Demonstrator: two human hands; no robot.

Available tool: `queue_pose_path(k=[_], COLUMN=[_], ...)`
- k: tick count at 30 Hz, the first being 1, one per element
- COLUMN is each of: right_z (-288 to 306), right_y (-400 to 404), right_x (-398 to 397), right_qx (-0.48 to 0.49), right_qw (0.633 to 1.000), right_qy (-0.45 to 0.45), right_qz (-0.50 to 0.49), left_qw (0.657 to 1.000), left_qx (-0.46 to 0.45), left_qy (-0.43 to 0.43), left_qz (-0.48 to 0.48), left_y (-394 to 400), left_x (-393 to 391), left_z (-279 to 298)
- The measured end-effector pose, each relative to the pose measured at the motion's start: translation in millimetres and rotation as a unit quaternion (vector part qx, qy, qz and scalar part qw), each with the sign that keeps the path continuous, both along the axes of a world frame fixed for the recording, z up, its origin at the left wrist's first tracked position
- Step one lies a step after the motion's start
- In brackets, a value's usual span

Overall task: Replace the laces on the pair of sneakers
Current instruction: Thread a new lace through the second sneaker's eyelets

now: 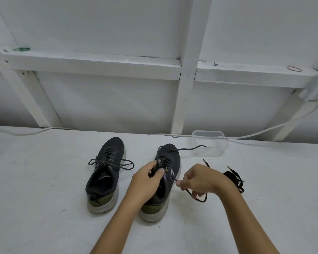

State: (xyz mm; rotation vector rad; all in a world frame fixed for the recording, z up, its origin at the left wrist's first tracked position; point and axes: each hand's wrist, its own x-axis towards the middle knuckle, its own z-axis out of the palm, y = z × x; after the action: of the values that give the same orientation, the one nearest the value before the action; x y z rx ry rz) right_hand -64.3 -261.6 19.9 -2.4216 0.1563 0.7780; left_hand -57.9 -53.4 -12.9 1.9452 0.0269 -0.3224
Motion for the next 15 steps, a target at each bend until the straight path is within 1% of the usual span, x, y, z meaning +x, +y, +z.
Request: queue_pose_path(k=[1, 2, 5, 7, 10, 13, 15], right_z=[-3, -6, -8, -7, -9, -16, -21], right_y=[2, 5, 10, 11, 10, 10, 9], right_x=[-1, -2, 0, 3, 9, 13, 15], right_qx=[-0.015, -0.010, 0.063, 0.079, 0.015, -0.068, -0.085], right_qw=[1.000, 0.999, 0.989, 0.981, 0.970, 0.944, 0.929], right_qy=[-0.013, -0.037, -0.116, -0.158, -0.221, -0.294, -0.322], right_qz=[0.004, -0.004, -0.062, -0.083, -0.102, -0.134, -0.164], left_qw=[1.000, 1.000, 0.998, 0.997, 0.997, 0.998, 0.998], left_qx=[-0.012, -0.010, 0.012, 0.003, -0.005, 0.000, -0.014], left_qy=[-0.001, -0.012, -0.058, -0.078, -0.074, -0.066, -0.060], left_qz=[0.013, 0.019, 0.023, 0.022, -0.004, -0.014, -0.010], left_y=[1, 3, 8, 11, 12, 10, 9], left_x=[3, 5, 12, 18, 23, 26, 27], left_z=[1, 2, 10, 16, 20, 17, 15])
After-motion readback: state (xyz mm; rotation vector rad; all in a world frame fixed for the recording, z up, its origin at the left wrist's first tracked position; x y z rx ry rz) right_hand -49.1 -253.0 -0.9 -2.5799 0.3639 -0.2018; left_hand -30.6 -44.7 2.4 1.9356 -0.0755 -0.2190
